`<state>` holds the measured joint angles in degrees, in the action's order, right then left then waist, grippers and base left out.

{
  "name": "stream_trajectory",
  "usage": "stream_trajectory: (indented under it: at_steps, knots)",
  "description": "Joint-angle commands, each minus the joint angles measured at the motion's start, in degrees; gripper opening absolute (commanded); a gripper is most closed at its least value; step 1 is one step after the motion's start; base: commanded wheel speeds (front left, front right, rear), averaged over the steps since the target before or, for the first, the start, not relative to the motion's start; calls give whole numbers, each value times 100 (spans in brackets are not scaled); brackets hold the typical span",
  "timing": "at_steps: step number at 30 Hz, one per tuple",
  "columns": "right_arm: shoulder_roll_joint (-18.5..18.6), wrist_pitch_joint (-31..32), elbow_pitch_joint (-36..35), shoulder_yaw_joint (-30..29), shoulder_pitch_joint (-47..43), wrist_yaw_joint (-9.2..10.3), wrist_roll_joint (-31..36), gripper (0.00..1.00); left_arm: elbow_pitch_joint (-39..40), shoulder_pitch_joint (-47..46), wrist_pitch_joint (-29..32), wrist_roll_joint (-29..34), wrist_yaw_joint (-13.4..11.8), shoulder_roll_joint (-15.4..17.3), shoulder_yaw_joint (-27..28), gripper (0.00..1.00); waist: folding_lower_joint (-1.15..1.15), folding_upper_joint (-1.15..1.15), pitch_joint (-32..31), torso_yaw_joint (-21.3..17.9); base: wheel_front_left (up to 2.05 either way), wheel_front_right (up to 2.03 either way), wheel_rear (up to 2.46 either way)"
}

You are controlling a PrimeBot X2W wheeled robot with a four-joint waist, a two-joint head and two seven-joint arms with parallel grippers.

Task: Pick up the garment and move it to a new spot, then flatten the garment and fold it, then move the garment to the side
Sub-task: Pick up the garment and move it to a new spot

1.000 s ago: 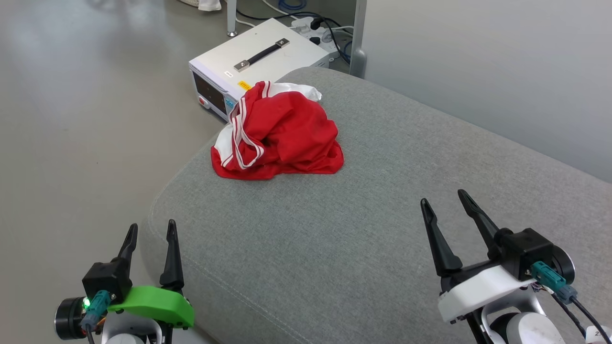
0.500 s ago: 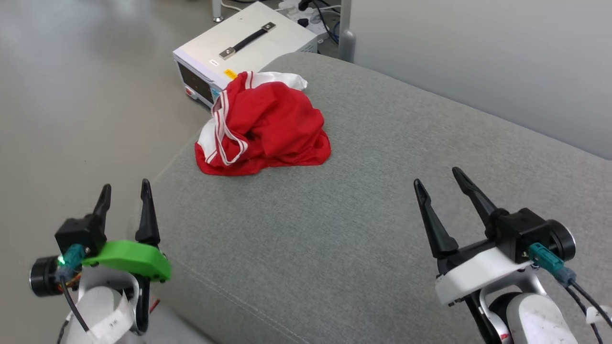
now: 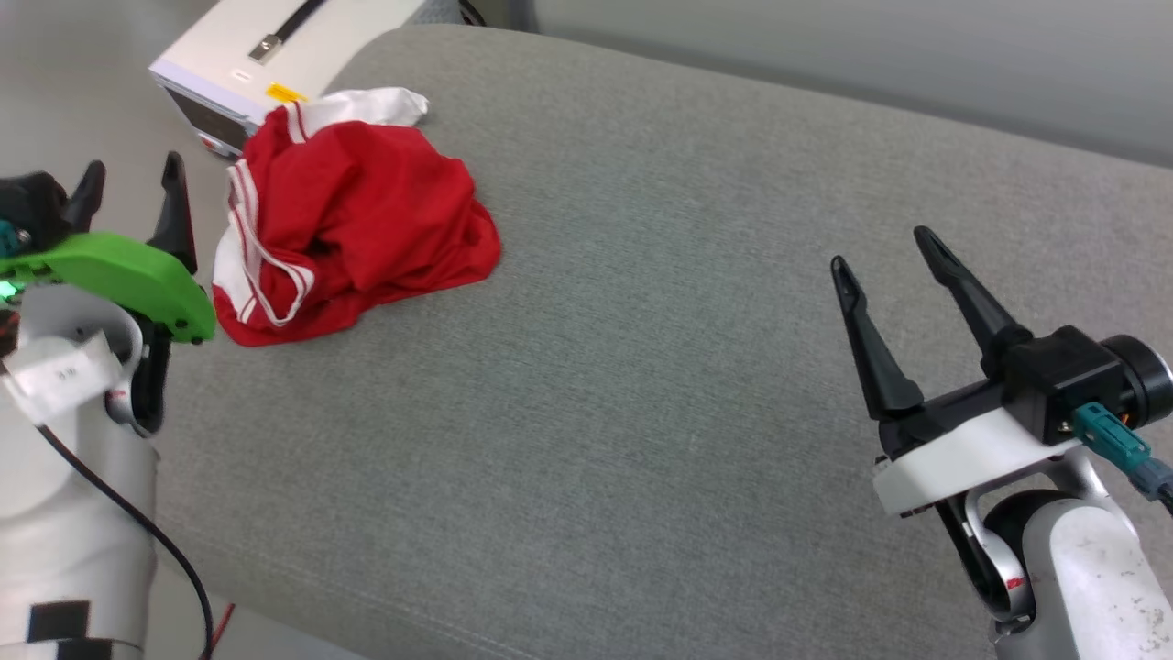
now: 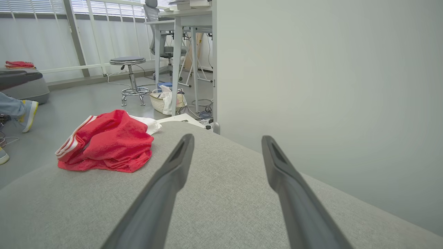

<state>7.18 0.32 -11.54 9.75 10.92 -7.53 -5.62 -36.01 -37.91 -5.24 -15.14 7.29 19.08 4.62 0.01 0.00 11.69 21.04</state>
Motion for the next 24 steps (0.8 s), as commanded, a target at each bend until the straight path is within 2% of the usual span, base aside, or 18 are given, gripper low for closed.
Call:
stream_trajectory:
  at_steps: [1,8,12,13,14,20,24]
  knots:
    - [39,28,-75,-44,110,4,24,100,-128,-253,142,-219,17,163,-153,100,-1,0,798,-748,0,0,0]
    - [124,105,-353,-254,275,4,59,100,-532,-1013,1086,-1437,19,883,-1080,100,-1,0,1544,-1081,0,0,0]
    - [177,155,-508,-287,412,4,70,100,-715,-1311,1917,-2193,19,1194,-1477,100,-1,0,1973,-1204,0,0,0]
    - [218,178,-582,-283,500,4,63,100,-893,-1415,2446,-2579,19,1359,-1669,100,-1,0,2191,-1270,0,0,0]
    - [233,191,-605,-279,526,4,61,100,-979,-1439,2630,-2690,19,1420,-1732,100,-1,0,2263,-1298,0,0,0]
    - [282,242,-732,-353,561,4,36,100,-1521,-1522,3130,-2967,19,1582,-1946,100,-1,0,2519,-1359,0,0,0]
    - [289,265,-787,-416,546,4,32,100,-1927,-1521,3390,-3043,19,1446,-2073,100,-1,0,2585,-1314,0,0,0]
